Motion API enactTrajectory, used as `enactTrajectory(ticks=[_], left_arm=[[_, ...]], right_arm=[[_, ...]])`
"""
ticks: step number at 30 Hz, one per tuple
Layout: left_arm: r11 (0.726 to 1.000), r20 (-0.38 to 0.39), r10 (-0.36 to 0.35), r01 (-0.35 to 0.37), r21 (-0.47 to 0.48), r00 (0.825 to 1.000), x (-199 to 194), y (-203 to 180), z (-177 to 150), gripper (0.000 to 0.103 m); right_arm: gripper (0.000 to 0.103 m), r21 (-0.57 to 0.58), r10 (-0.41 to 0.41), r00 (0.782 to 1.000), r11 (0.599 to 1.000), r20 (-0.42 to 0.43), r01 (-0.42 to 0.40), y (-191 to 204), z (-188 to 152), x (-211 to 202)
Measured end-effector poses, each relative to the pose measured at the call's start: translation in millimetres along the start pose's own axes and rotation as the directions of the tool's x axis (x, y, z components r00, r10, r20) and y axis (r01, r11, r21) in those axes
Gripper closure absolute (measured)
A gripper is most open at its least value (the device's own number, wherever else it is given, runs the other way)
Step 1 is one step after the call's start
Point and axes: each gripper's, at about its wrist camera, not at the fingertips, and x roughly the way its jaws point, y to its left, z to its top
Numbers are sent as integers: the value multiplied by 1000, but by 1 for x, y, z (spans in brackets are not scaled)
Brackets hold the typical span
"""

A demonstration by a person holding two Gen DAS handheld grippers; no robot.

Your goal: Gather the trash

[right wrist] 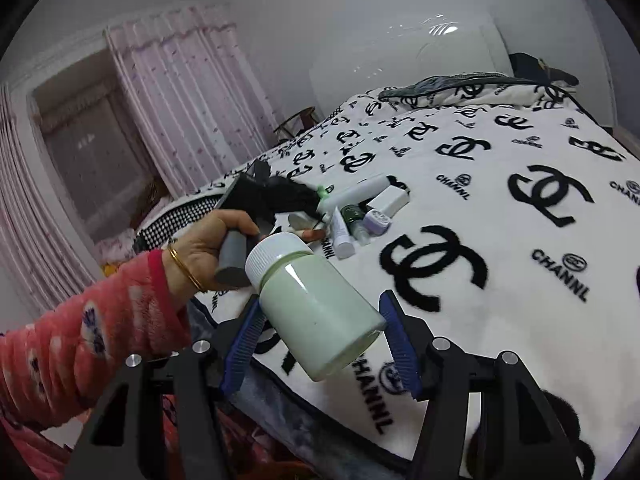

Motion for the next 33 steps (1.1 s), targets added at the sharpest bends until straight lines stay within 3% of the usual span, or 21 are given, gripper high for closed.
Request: enactTrajectory(ticks=[4,6,10,15,22,27,30,33], left_arm=[[999,62,-31,32,-16,998,-9,12,-13,69],[996,81,-83,84,-9,993,-14,23,-17,75],[972,101,-231,225,67,968,-28,41,-23,80],[947,124,-283,257,191,951,-51,53,-34,83],[888,122,-351,289,357,928,-92,68,-61,85],[827,87,-402,321,461,911,-125,95,-95,85],[758,48,-415,316,570,909,-147,113,-131,85],[686,-8,-387,293,666,922,-156,134,-172,85]], right_arm=[[44,0,14,1000,1000,24,-14,2,-1,-10],[44,-8,16,999,1000,31,-16,5,-3,-14],[44,-21,16,999,1000,36,-15,13,-8,-20],[44,-29,16,999,999,33,-16,27,-17,-20],[44,-54,12,1000,998,6,-12,55,-32,-18],[44,-77,4,1000,997,-21,-5,77,-50,-20],[44,-103,-17,998,995,-55,12,93,-69,-20],[44,-122,-50,993,992,-111,36,109,-95,-14]])
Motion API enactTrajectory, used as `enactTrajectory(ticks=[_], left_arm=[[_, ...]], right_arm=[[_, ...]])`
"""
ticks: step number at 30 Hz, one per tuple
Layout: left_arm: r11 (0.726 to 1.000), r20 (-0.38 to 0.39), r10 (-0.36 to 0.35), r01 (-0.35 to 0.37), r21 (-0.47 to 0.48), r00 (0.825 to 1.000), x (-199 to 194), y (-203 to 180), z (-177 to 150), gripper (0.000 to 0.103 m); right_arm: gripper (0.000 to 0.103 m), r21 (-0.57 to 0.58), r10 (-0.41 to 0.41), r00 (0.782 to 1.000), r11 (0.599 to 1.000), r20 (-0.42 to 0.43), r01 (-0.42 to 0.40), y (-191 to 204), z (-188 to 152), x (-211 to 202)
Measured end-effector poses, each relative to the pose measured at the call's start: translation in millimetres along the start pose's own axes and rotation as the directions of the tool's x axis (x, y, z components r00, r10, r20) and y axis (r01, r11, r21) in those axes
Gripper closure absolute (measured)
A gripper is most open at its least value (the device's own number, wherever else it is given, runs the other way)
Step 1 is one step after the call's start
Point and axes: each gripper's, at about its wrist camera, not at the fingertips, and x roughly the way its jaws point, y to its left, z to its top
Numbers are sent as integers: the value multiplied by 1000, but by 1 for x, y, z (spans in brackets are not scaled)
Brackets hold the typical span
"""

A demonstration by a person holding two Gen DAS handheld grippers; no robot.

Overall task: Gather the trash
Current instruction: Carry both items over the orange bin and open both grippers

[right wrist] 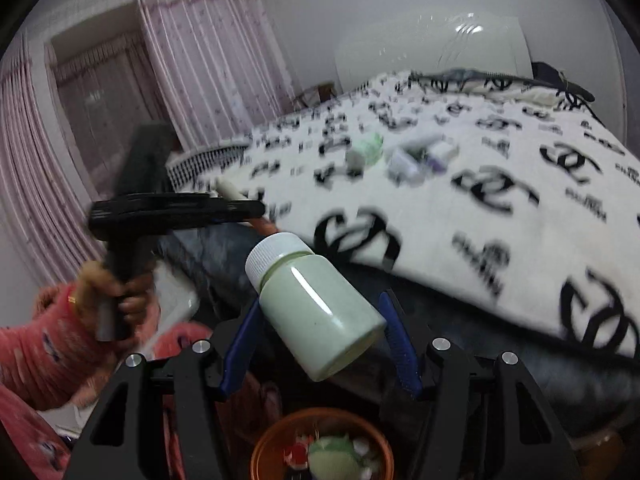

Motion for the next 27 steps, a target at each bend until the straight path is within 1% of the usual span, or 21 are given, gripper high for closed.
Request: enactTrajectory(ticks=[2,3,4,6,7,8,9,10,12,13,14,15,16,17,19,20,21,22,23,24,27], left_arm=[[998,-82,3,2,55,997,2,-5,-33,85],[997,-144,-1,11,70,990,10,-5,-53,85],[997,-184,2,13,81,983,16,-4,-67,85],[994,-276,40,-9,113,960,37,-3,-96,85],[993,-337,69,-31,117,939,53,0,-116,85],[994,-396,76,-38,103,915,69,5,-131,85],[996,-452,68,-37,77,890,86,11,-148,85],[997,-487,71,-45,66,870,98,14,-158,85],[997,-581,79,-56,57,810,133,22,-187,85],[996,-611,84,-63,56,788,146,24,-197,85],[996,-646,89,-63,64,758,161,24,-208,85],[995,-671,101,-71,71,734,173,25,-218,85],[993,-687,114,-79,83,718,182,25,-224,85],[991,-709,135,-90,101,693,193,25,-232,85],[987,-731,160,-129,99,663,205,29,-242,85],[985,-738,168,-137,103,653,208,31,-243,84],[982,-745,182,-154,107,642,210,32,-245,82],[982,-750,178,-163,94,637,210,34,-246,72],[982,-751,173,-172,81,637,209,39,-247,53],[982,-747,163,-178,60,645,207,42,-245,49],[985,-744,139,-168,35,654,205,44,-244,46]], right_arm=[[44,-1,-21,998,1000,-64,21,10,-20,12],[44,0,-31,995,1000,-92,31,13,-29,17],[44,4,-37,992,999,-123,37,16,-38,23],[44,20,-51,977,998,-207,57,20,-60,42],[44,24,-65,967,997,-247,73,20,-70,51],[44,31,-81,955,995,-286,94,21,-81,60],[44,47,-98,935,992,-340,120,19,-94,73],[44,67,-107,912,987,-396,145,16,-108,87],[44,101,-112,867,978,-486,184,9,-132,109],[44,101,-127,842,973,-524,209,7,-142,119],[44,85,-153,815,967,-559,240,5,-153,130],[44,68,-171,783,963,-598,262,2,-165,142],[44,67,-173,767,961,-618,270,1,-172,148],[44,66,-179,746,956,-641,286,-2,-179,156],[44,50,-201,714,948,-671,314,-5,-188,165],[44,48,-208,704,945,-679,325,-6,-191,167],[40,52,-216,695,938,-686,342,-9,-193,168],[33,56,-221,694,934,-685,352,-10,-192,168],[24,66,-229,700,928,-676,367,-13,-192,165],[24,75,-228,706,926,-671,371,-14,-191,164],[24,91,-229,711,920,-664,381,-17,-190,163]])
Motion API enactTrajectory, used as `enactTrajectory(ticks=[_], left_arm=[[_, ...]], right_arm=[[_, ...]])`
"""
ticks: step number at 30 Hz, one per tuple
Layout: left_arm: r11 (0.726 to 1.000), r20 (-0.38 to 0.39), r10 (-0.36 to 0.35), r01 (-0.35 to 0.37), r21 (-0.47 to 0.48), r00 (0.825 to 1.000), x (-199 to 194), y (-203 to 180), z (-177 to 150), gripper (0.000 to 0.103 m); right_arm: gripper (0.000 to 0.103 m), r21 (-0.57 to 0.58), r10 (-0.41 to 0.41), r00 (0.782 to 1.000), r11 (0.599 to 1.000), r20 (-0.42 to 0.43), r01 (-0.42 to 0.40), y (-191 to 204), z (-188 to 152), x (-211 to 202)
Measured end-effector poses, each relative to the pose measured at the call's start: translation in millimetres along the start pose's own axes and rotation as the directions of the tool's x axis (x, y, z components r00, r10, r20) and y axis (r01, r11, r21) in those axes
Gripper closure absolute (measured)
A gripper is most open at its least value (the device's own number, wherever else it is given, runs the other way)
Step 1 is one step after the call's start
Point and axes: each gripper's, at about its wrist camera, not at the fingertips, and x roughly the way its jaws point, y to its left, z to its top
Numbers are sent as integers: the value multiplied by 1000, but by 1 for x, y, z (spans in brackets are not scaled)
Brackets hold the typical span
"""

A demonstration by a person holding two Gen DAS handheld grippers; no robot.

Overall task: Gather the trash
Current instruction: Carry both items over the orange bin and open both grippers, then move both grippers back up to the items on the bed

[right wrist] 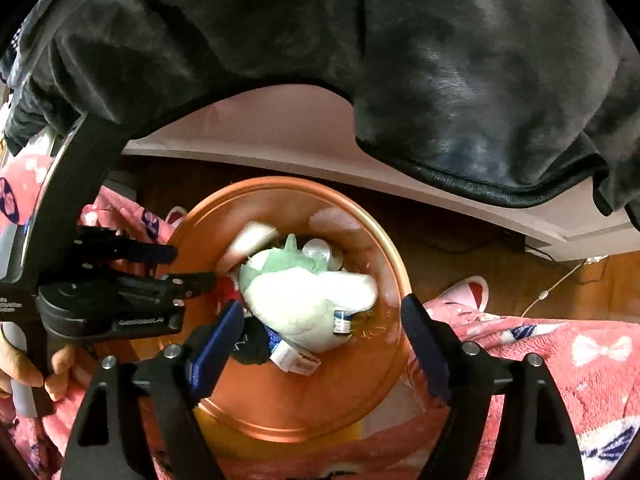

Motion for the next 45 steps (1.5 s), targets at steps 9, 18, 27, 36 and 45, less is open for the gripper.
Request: enactTrajectory(ticks=[9,18,27,36,45], left_arm=[[1000,59,15,-16,22,998,-14,-5,-5,43],[999,173,15,-22,36,985,-53,-12,-16,43],[993,490,77,-112,43,868,-166,-13,-44,36],[992,642,103,-128,-8,760,-224,-3,-57,23],[997,623,80,-69,-42,778,-226,19,-45,23]], right_arm=[[24,64,9,999,998,36,-11,-16,-2,-6],[24,110,-10,991,994,135,-5,-22,1,-39],[18,-9,43,918,999,393,-43,0,32,-147],[10,-164,96,768,986,634,12,23,149,-236],[21,-185,35,801,978,597,96,30,284,-222]])
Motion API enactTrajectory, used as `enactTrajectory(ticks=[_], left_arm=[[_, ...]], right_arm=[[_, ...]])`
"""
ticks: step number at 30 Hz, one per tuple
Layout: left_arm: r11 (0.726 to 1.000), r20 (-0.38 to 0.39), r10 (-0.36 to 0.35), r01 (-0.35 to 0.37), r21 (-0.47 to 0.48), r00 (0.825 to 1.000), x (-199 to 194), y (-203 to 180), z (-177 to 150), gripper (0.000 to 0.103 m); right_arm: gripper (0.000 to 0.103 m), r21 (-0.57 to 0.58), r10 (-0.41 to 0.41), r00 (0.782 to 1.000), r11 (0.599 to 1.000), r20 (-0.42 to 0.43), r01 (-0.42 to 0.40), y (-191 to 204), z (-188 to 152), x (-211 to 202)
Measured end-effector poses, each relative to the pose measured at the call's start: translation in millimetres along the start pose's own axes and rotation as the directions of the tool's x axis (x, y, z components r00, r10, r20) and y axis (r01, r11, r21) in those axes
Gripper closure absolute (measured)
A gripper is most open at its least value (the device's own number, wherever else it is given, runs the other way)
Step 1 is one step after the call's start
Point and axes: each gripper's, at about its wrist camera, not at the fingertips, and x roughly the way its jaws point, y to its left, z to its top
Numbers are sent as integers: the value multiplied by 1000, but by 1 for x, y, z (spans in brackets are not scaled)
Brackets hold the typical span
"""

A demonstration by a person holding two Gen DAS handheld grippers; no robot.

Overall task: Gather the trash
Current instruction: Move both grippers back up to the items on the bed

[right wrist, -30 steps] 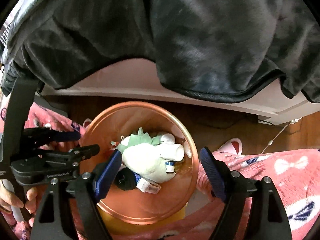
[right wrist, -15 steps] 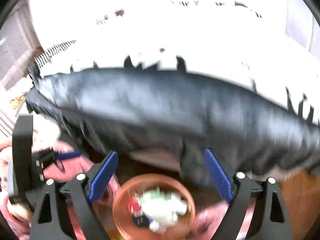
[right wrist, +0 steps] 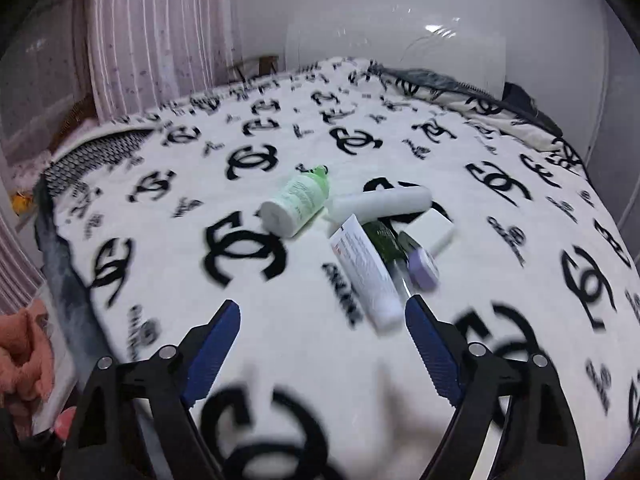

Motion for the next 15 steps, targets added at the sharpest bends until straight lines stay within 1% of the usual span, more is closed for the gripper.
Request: enactTrajectory(ticks=[1,3,5,6,8,9,10,13,15], left_arm=[[1000,-7,-6,6,-11,1000,3,4,2,23],[999,-17,-12,11,-34,1000,7,11,7,23],[998,-24,-24,23,-52,999,9,18,9,23],[998,-24,-24,23,-57,999,9,19,11,23],[998,-22,-24,22,-66,999,10,24,15,23],[997,-21,-24,23,-71,999,11,26,17,23],[997,-20,-26,25,-78,999,12,28,20,23],[995,-20,-37,35,-92,999,12,31,25,23],[995,-22,-38,35,-96,999,13,30,26,23]], right_arm=[[23,-8,-21,1000,1000,-16,21,-1,6,10],[29,-7,-30,998,1000,-47,30,-3,12,29],[30,-10,-51,996,999,-70,50,-7,18,45],[30,-12,-50,996,999,-79,49,-9,18,51],[34,-12,-39,993,999,-109,38,-16,21,65],[38,-7,-28,992,1000,-127,27,-18,22,72],[39,3,-6,990,1000,-143,7,-20,23,78],[40,17,53,988,999,-146,-52,-19,25,83],[44,13,92,982,996,-163,-91,-16,25,86]])
